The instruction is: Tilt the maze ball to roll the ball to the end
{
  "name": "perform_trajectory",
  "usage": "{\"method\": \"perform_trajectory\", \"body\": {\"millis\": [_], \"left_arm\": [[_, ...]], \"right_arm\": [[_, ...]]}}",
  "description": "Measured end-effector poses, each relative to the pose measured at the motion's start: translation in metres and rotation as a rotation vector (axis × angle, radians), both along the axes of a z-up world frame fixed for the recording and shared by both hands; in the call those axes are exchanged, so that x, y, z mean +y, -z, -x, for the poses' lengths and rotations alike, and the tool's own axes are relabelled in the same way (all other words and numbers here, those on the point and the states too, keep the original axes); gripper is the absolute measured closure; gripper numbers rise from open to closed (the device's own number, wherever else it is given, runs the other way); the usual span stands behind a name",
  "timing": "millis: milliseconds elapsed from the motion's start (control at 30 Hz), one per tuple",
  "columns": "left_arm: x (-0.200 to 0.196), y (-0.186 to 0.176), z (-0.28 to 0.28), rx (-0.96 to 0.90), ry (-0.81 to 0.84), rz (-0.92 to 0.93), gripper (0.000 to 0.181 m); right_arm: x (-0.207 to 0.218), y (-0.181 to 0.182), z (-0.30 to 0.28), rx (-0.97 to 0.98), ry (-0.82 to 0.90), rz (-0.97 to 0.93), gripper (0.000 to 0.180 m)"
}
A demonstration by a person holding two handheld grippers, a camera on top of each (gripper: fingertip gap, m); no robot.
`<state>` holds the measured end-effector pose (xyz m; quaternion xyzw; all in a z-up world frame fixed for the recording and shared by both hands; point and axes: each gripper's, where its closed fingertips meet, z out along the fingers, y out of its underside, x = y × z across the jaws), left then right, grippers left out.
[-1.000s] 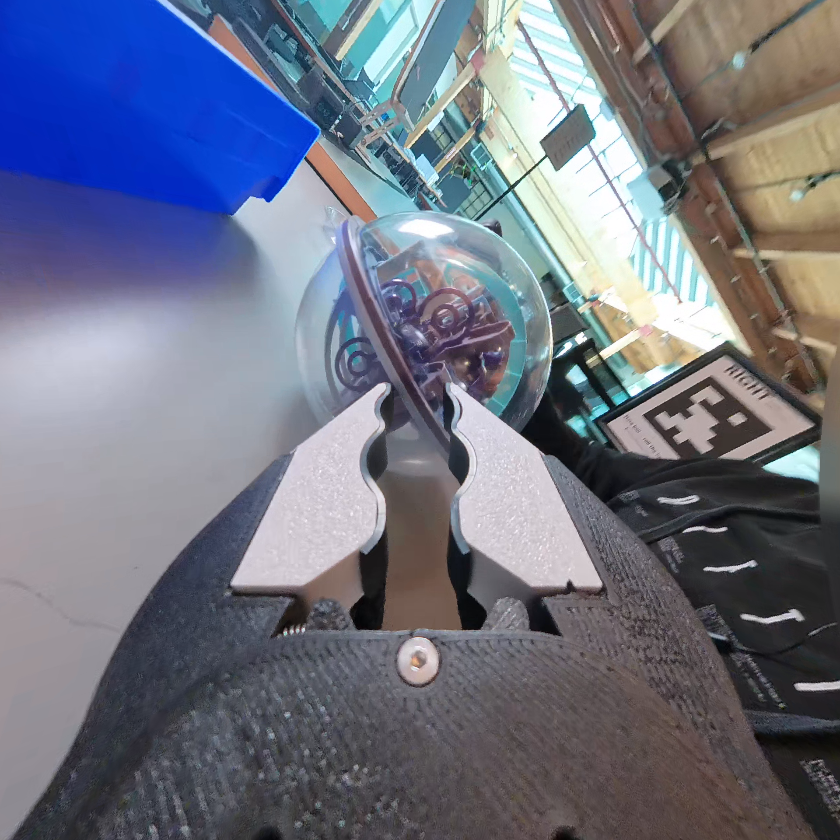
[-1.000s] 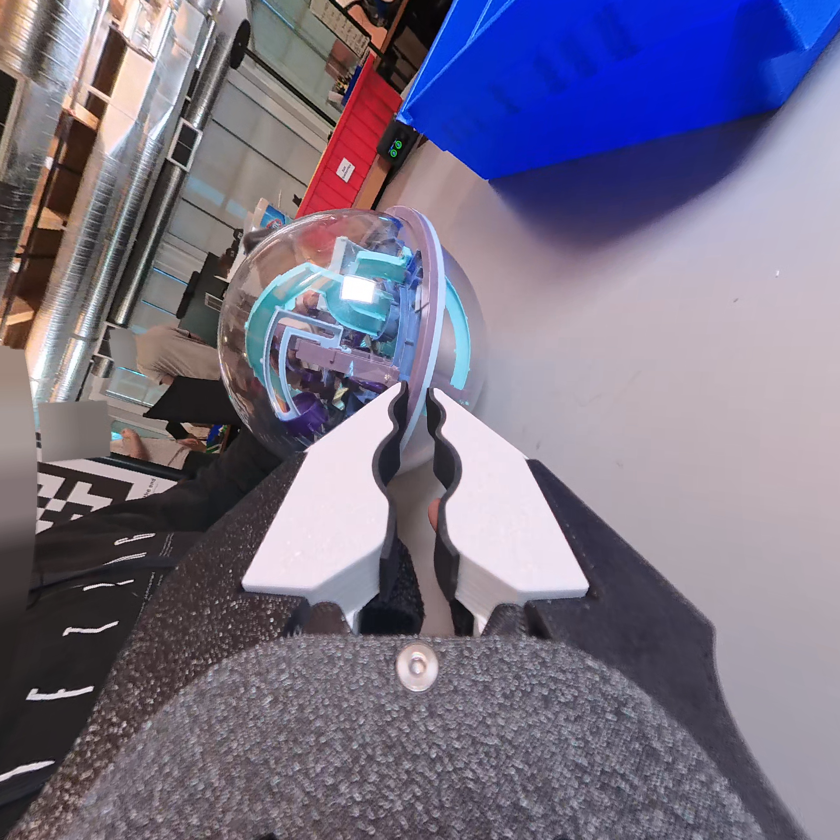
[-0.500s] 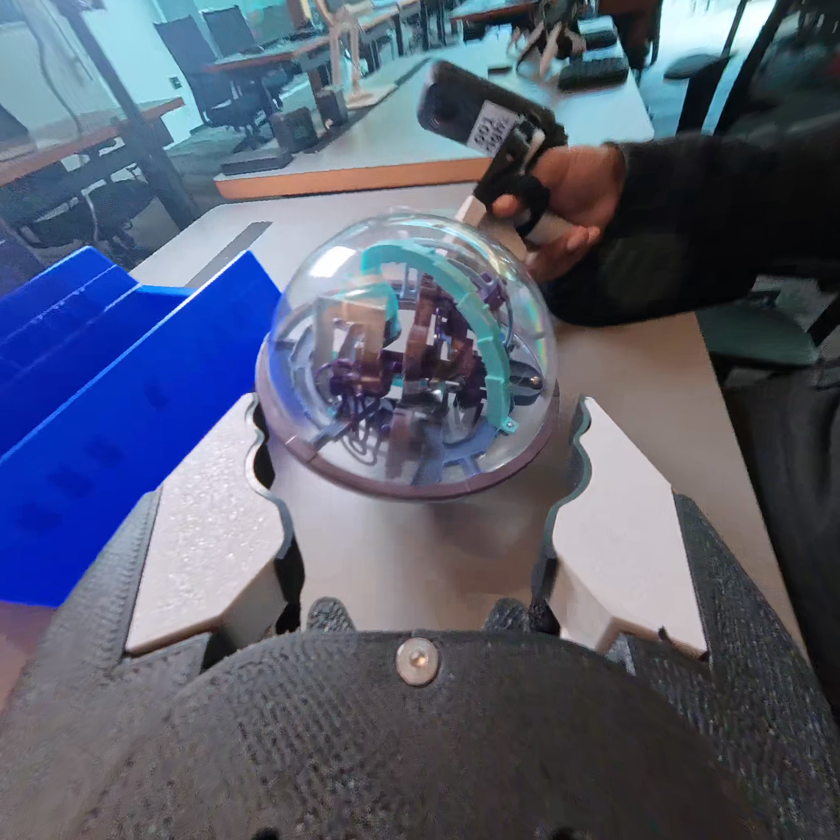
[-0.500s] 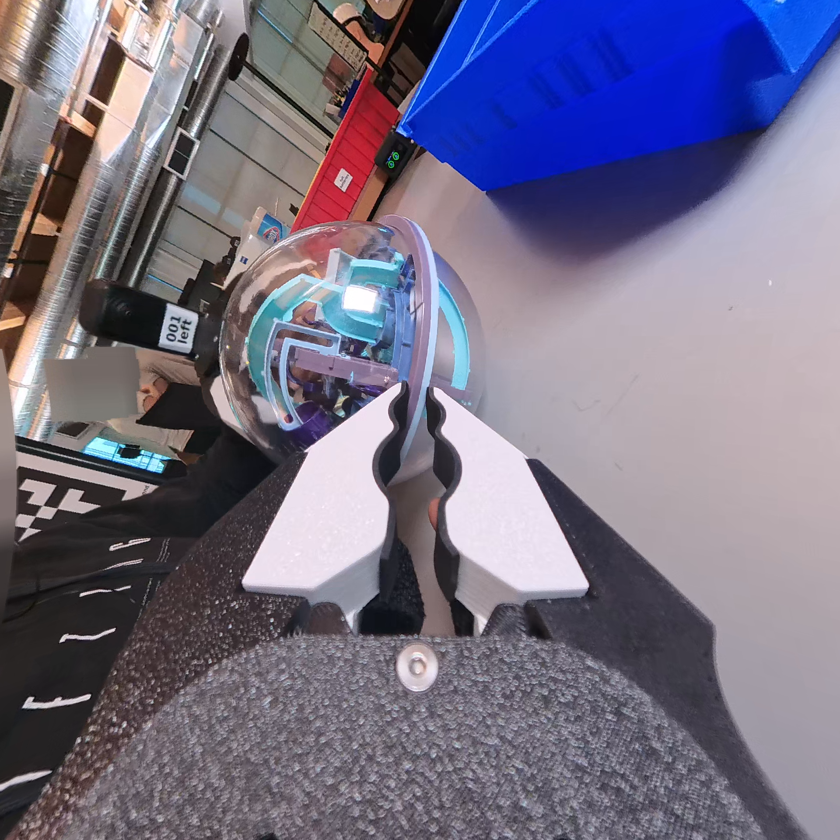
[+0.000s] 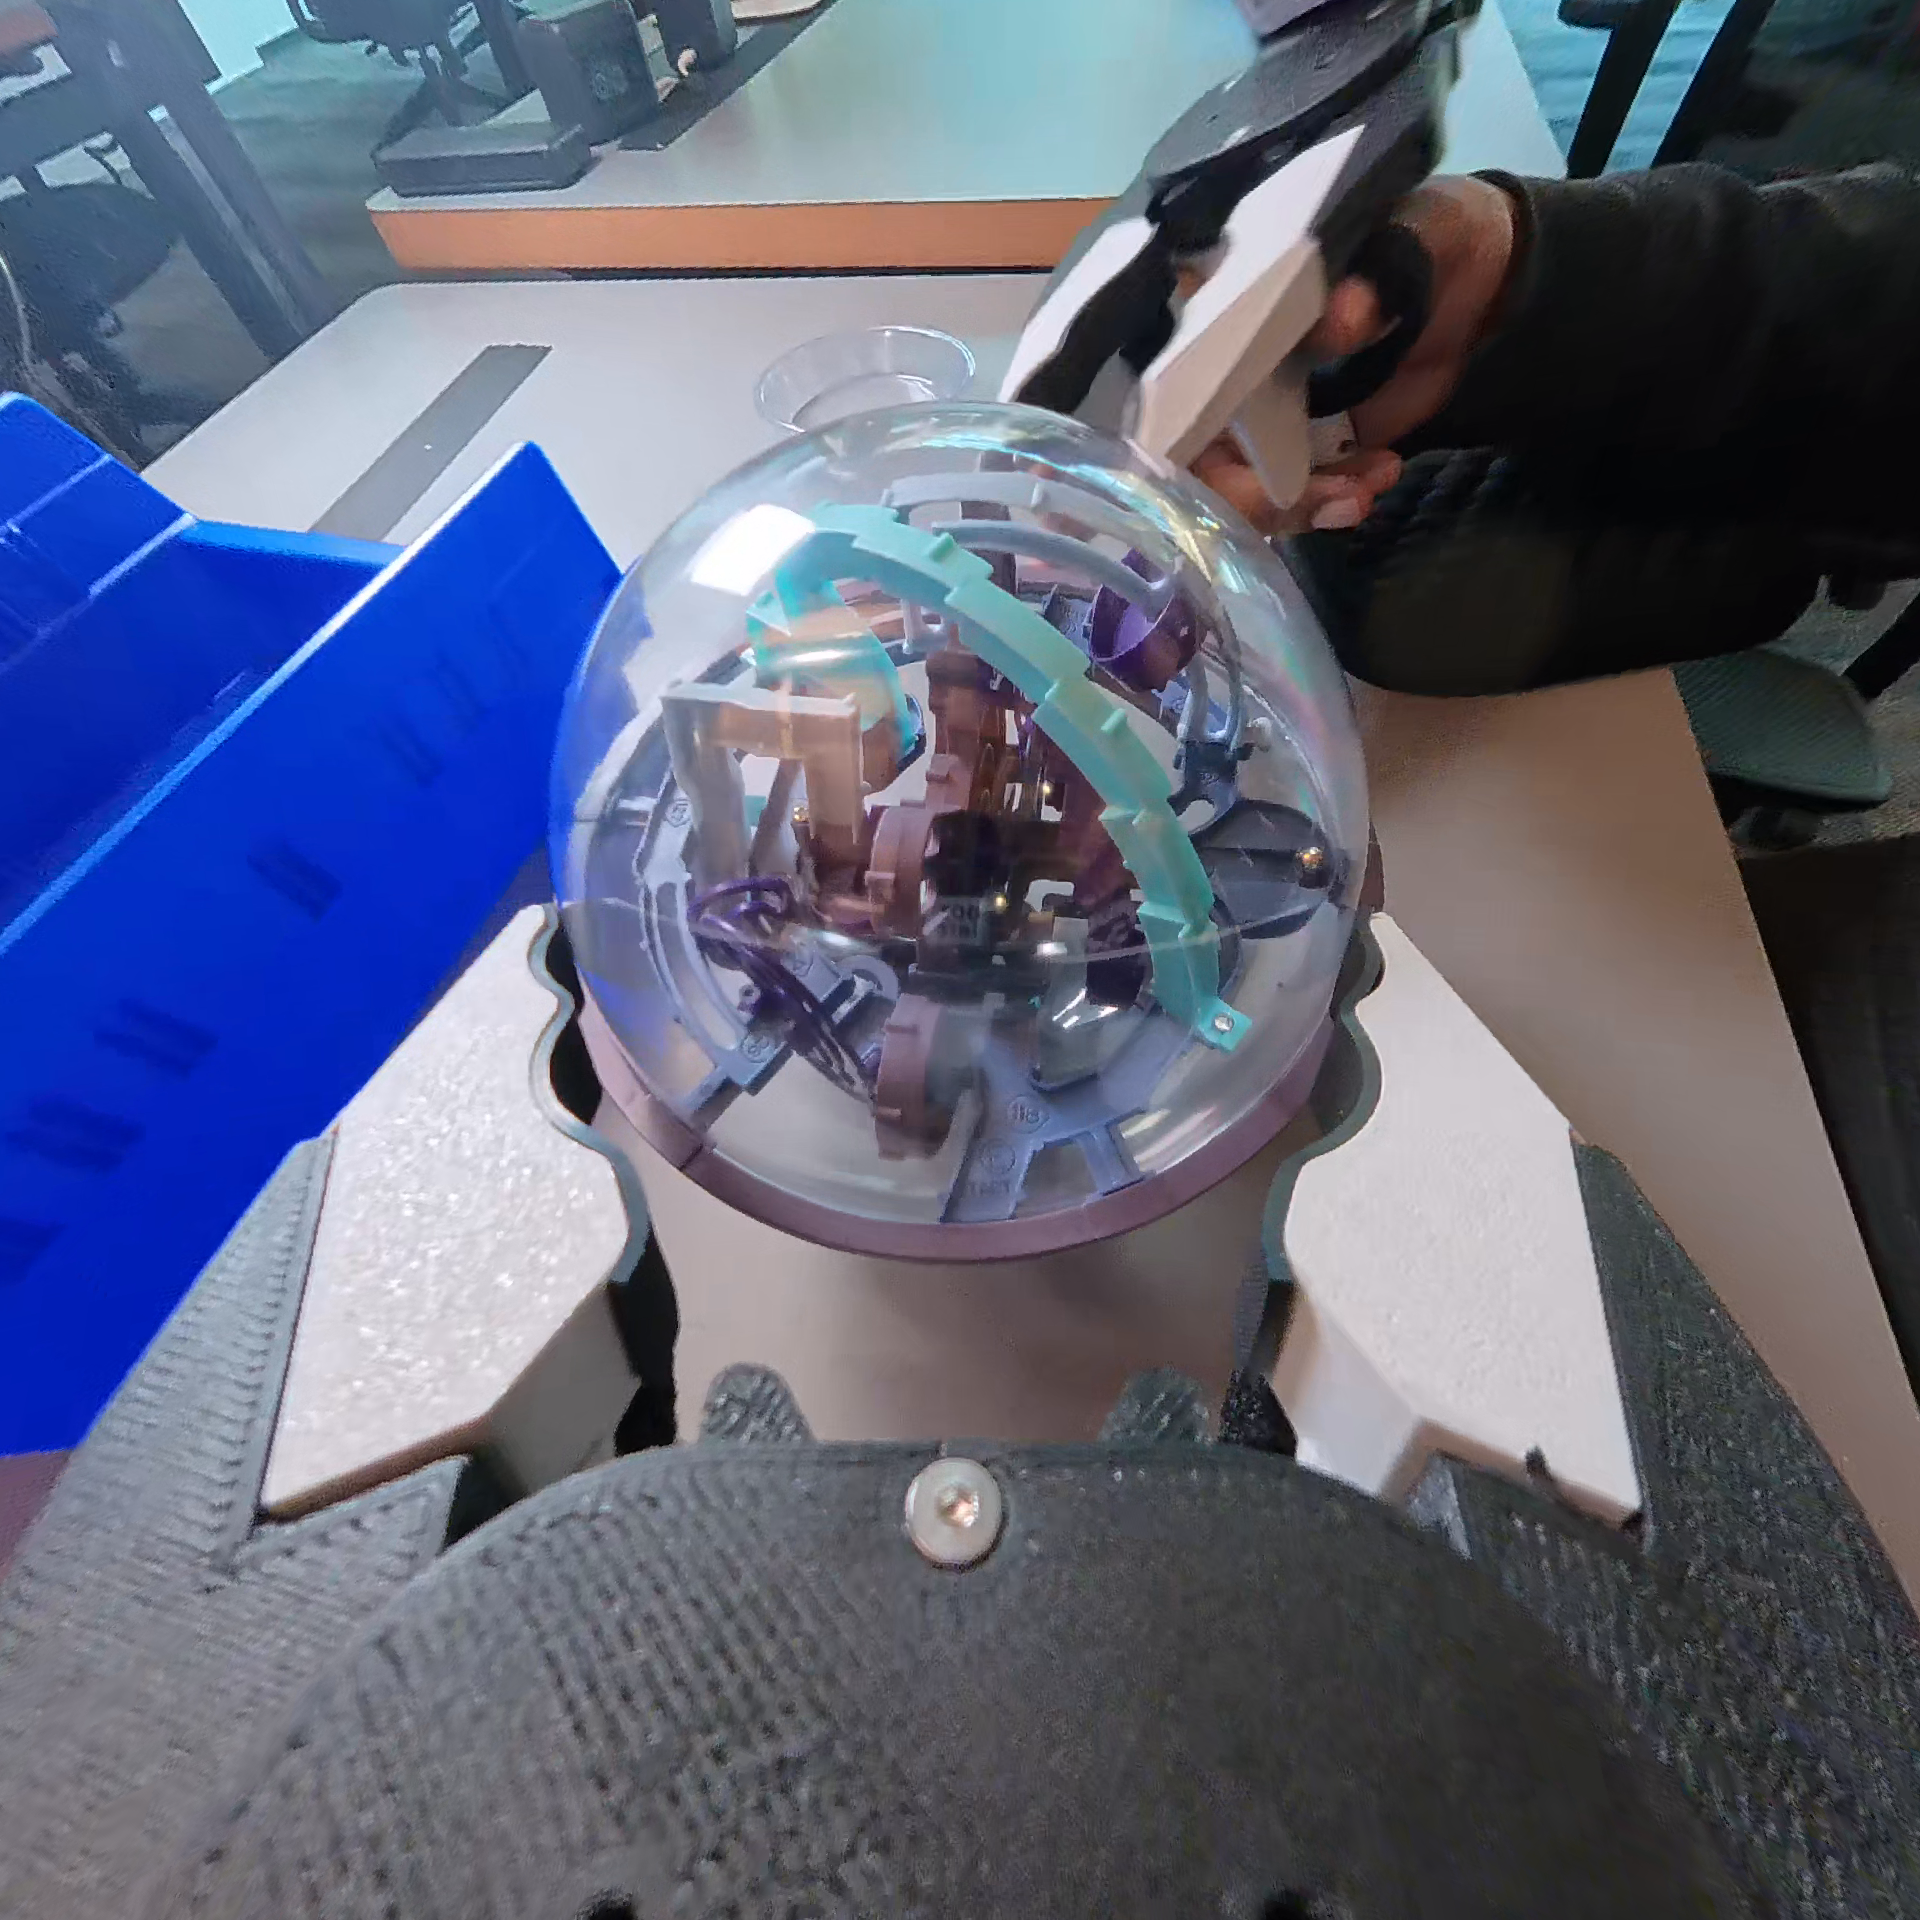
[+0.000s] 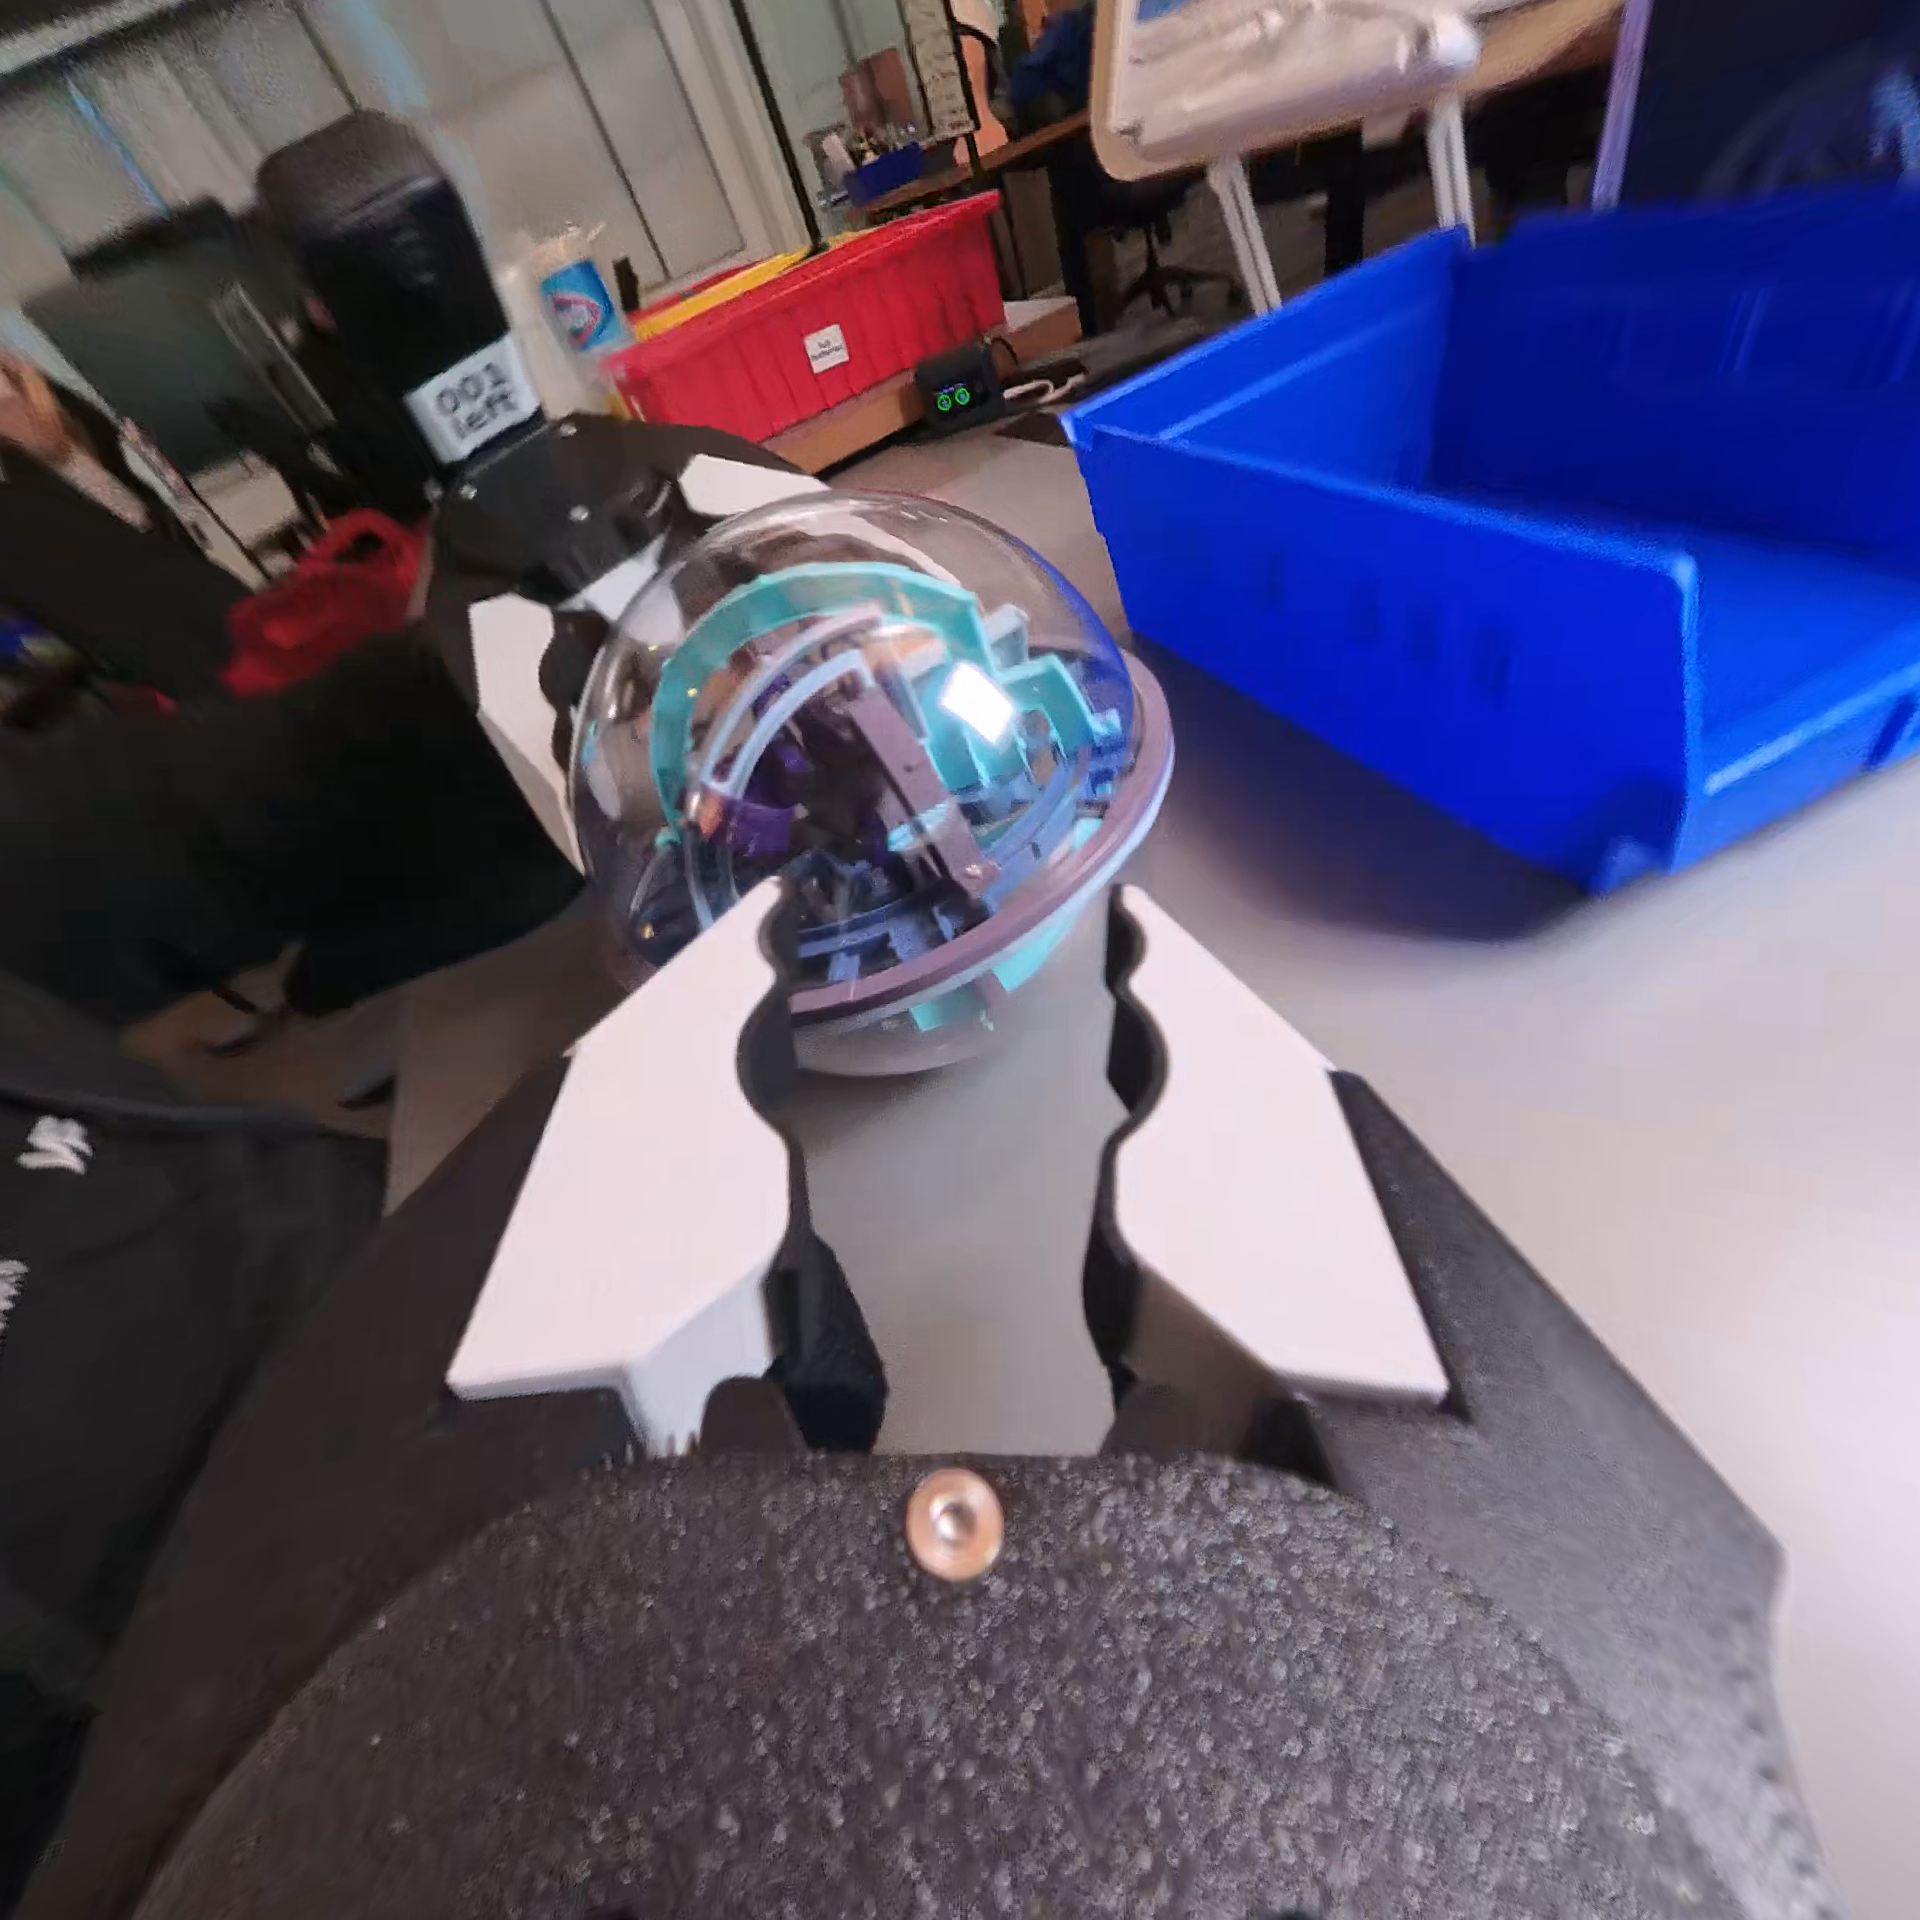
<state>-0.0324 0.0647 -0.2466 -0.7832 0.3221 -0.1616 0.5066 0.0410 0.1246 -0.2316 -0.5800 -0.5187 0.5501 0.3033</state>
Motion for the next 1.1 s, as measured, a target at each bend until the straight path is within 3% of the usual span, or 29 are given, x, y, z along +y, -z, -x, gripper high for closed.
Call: {"method": "perform_trajectory", "body": {"millis": [67,133,600,1100], "left_arm": [[0.001,0.000,0.002,-0.024,0.001,0.010,0.040],[0.003,0.000,0.003,-0.026,0.017,0.022,0.040],[0.022,-0.001,-0.001,0.068,0.244,0.140,0.040],[0.027,0.000,-0.004,0.104,0.301,0.139,0.039]], "right_arm": [[-0.005,-0.007,0.000,0.002,-0.029,-0.163,0.101],[-0.013,-0.010,0.004,-0.010,-0.062,-0.283,0.094],[-0.013,-0.012,0.021,0.032,-0.071,-0.254,0.094],[-0.012,-0.012,0.017,0.040,-0.040,-0.290,0.093]]}}
